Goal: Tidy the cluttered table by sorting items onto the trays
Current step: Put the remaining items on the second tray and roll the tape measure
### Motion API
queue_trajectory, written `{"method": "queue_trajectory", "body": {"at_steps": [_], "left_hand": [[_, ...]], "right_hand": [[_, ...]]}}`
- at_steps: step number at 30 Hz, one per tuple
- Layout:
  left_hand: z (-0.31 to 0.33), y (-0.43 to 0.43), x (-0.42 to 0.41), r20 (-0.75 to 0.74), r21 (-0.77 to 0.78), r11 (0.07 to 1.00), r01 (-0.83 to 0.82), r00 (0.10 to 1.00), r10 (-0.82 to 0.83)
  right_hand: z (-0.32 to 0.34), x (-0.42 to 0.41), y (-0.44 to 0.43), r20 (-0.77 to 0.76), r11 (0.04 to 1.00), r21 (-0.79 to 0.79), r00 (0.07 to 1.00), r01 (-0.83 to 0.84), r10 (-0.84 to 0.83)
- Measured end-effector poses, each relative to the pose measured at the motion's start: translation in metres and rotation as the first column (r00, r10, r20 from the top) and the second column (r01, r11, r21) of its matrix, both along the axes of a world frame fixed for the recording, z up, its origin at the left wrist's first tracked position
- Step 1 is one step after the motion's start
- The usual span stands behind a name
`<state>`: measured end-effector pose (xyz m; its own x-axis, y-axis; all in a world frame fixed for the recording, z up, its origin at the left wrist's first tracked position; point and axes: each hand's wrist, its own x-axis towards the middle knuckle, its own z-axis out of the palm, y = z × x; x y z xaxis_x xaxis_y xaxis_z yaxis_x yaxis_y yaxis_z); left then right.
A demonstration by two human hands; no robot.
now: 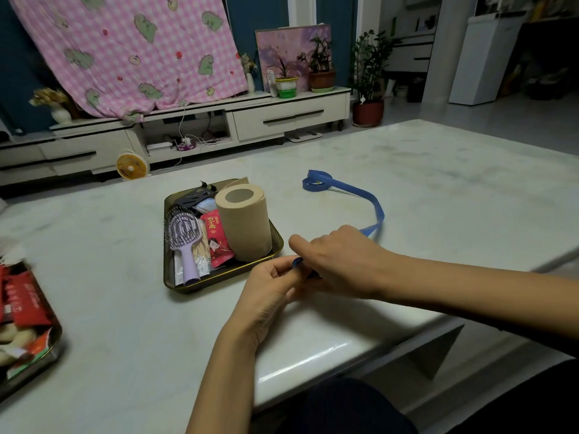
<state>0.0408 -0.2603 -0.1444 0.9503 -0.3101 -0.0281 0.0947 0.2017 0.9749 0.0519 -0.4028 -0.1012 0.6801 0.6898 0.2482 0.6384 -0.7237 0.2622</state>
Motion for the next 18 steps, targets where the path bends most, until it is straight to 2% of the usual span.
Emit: {"method": "queue_trajectory", "body": {"at_steps": [2,4,6,11,13,15,16,18], "left_hand": [[0.001,0.001,0.0,-0.008,0.015,0.999,0.029,1.0,-0.029],[0.004,0.004,-0.001,-0.009,-0.006,0.996,0.088,0.996,-0.088],[0.005,0.008,0.0,-0.004,-0.02,0.986,0.166,0.986,-0.166],[0.006,0.014,0.001,0.024,0.027,0.941,0.339,0.94,-0.339],[0.006,0.014,0.001,0.019,0.022,0.937,0.35,0.936,-0.35],[0.005,0.012,0.002,0.004,-0.014,0.95,0.313,0.95,-0.313],[0.004,0.011,0.002,-0.01,-0.034,0.962,0.271,0.962,-0.272],[0.002,0.009,0.002,-0.048,-0.084,0.982,0.171,0.983,-0.176]], "right_hand": [[0.007,0.001,-0.003,-0.178,0.998,0.049,0.984,0.024,-0.015],[0.018,0.001,-0.007,-0.391,0.992,0.113,0.92,0.052,-0.003],[0.027,0.001,-0.012,-0.532,0.986,0.156,0.846,0.056,0.036],[0.034,-0.004,-0.016,-0.734,0.975,0.213,0.668,0.056,0.122],[0.035,-0.005,-0.017,-0.765,0.975,0.205,0.636,0.087,0.104],[0.034,-0.005,-0.015,-0.713,0.977,0.191,0.698,0.098,0.069],[0.032,-0.005,-0.014,-0.625,0.982,0.167,0.78,0.089,0.036],[0.025,-0.005,-0.01,-0.355,0.991,0.1,0.934,0.087,-0.046]]}}
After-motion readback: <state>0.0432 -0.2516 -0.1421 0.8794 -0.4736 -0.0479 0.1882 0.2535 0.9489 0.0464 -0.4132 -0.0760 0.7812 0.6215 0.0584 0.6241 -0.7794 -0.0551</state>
